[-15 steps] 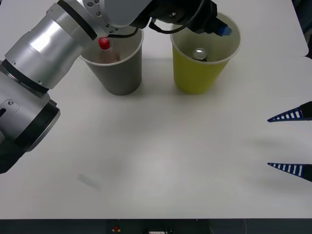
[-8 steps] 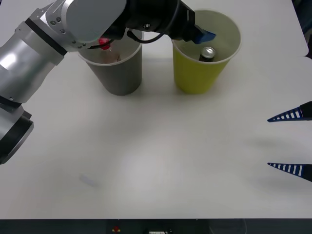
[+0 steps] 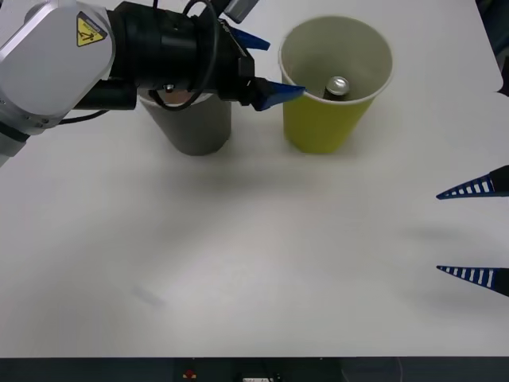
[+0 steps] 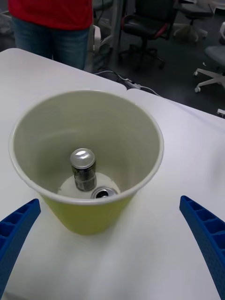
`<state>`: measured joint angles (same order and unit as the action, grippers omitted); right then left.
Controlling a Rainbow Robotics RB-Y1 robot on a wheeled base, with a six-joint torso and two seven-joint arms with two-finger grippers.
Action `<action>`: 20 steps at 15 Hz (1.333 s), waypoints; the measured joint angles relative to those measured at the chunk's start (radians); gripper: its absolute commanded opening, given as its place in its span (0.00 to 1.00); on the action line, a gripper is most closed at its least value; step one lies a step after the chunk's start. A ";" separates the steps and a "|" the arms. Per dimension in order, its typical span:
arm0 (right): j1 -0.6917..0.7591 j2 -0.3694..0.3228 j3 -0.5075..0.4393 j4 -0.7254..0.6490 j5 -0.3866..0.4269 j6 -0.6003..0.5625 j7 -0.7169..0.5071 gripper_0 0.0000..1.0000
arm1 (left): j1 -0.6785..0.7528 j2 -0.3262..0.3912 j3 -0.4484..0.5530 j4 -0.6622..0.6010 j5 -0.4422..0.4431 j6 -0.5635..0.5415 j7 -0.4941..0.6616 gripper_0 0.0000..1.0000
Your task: Put the can into the green bin and the plastic bottle into the gray bin
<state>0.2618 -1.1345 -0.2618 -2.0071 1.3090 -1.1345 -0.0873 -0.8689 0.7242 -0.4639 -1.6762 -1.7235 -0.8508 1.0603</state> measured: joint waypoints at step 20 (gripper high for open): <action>0.000 0.000 0.000 0.000 0.000 0.000 0.000 1.00 | 0.722 0.530 0.398 -0.348 0.638 -0.144 -0.612 1.00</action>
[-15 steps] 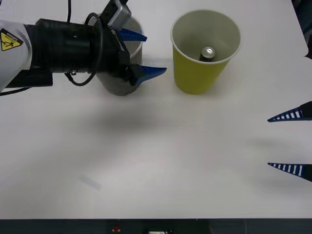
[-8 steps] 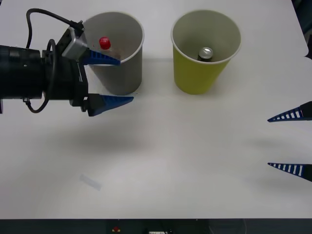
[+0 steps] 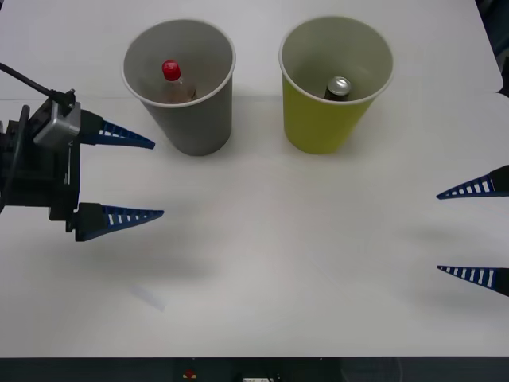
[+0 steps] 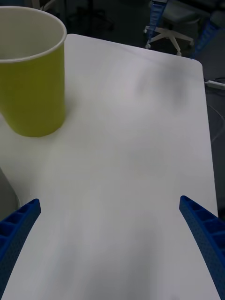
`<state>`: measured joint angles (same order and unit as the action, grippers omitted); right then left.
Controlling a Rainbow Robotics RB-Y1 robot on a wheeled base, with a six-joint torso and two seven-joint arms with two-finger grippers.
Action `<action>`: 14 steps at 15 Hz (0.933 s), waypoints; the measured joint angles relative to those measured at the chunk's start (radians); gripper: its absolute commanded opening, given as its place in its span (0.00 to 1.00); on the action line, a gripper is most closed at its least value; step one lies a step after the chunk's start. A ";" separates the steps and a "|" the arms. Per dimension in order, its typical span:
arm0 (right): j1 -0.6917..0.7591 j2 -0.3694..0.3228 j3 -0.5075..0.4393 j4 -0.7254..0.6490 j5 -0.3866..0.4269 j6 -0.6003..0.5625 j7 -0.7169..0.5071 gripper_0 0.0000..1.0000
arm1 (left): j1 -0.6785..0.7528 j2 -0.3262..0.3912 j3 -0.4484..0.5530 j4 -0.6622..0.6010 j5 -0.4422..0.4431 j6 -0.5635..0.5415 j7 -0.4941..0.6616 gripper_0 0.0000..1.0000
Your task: Put the can into the green bin and the plastic bottle into the gray bin
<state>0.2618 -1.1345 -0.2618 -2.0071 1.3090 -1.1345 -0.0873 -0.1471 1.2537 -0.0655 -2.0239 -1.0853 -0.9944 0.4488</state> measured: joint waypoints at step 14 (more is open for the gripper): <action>0.000 0.000 0.000 0.000 0.000 0.000 0.000 1.00 | 0.261 0.158 0.196 0.012 0.017 -0.059 -0.223 1.00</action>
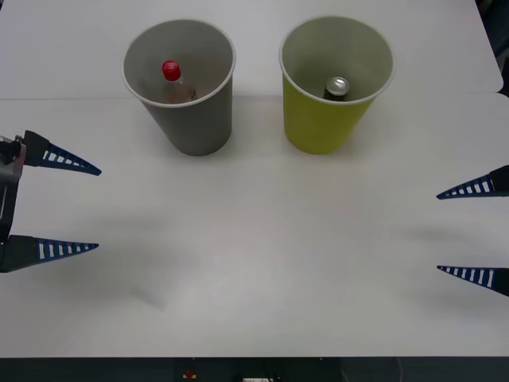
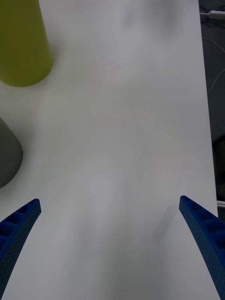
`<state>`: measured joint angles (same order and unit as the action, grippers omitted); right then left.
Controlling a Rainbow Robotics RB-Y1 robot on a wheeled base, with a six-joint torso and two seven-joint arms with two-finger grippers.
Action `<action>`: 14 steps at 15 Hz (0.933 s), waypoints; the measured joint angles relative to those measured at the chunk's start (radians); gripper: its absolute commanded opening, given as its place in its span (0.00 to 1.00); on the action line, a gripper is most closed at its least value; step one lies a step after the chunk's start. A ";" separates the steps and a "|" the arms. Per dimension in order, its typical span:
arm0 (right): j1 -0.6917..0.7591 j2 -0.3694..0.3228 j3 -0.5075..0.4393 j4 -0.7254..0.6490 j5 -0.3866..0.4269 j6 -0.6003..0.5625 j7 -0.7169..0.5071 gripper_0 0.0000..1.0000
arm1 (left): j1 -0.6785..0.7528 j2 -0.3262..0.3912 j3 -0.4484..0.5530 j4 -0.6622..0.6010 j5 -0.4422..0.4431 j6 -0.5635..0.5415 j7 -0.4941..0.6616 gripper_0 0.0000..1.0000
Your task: Put the can into the green bin and the plastic bottle into the gray bin
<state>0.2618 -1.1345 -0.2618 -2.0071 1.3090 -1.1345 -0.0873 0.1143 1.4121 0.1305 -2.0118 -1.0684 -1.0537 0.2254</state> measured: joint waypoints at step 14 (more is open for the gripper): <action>0.000 0.000 0.000 0.000 0.000 0.000 0.000 1.00 | 0.119 -0.033 0.085 -0.002 -0.024 -0.024 -0.028 1.00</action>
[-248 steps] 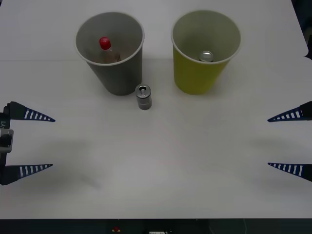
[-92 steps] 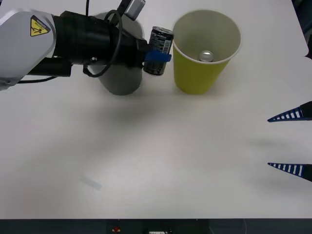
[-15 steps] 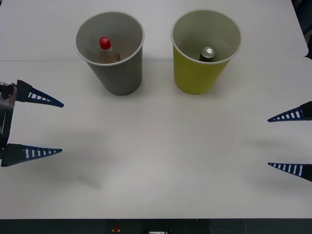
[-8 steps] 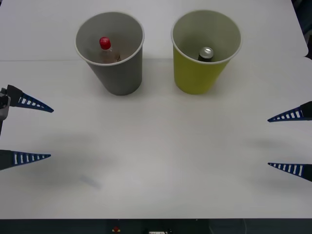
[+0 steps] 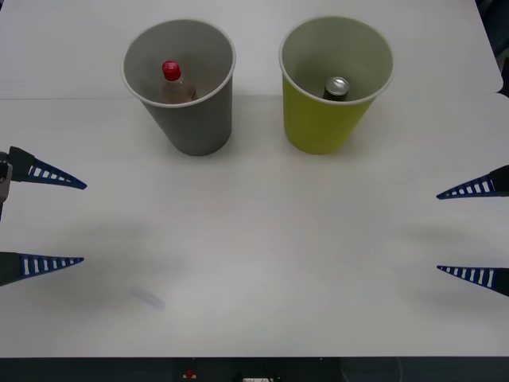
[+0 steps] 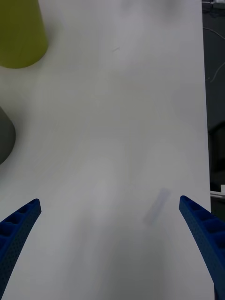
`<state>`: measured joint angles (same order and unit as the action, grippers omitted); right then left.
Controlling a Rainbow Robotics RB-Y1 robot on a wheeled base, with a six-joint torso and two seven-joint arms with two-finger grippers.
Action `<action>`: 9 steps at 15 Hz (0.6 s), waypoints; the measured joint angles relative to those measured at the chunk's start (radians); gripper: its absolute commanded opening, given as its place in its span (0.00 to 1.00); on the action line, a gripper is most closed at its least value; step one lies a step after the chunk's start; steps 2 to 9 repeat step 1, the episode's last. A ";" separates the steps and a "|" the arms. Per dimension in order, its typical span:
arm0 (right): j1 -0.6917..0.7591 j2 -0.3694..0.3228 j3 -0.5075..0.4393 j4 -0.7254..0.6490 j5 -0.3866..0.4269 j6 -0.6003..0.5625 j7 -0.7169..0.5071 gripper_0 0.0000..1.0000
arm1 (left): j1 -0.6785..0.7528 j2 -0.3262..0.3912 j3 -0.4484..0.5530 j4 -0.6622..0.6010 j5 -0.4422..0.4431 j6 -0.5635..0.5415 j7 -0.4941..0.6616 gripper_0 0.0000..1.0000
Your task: Put the can into the green bin and the plastic bottle into the gray bin
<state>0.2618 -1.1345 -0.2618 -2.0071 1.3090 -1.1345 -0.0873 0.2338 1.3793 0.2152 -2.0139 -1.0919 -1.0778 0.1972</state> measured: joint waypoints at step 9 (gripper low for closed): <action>0.000 0.000 0.000 0.000 0.000 0.000 0.000 1.00 | 0.001 -0.001 0.000 0.001 0.000 -0.001 -0.001 1.00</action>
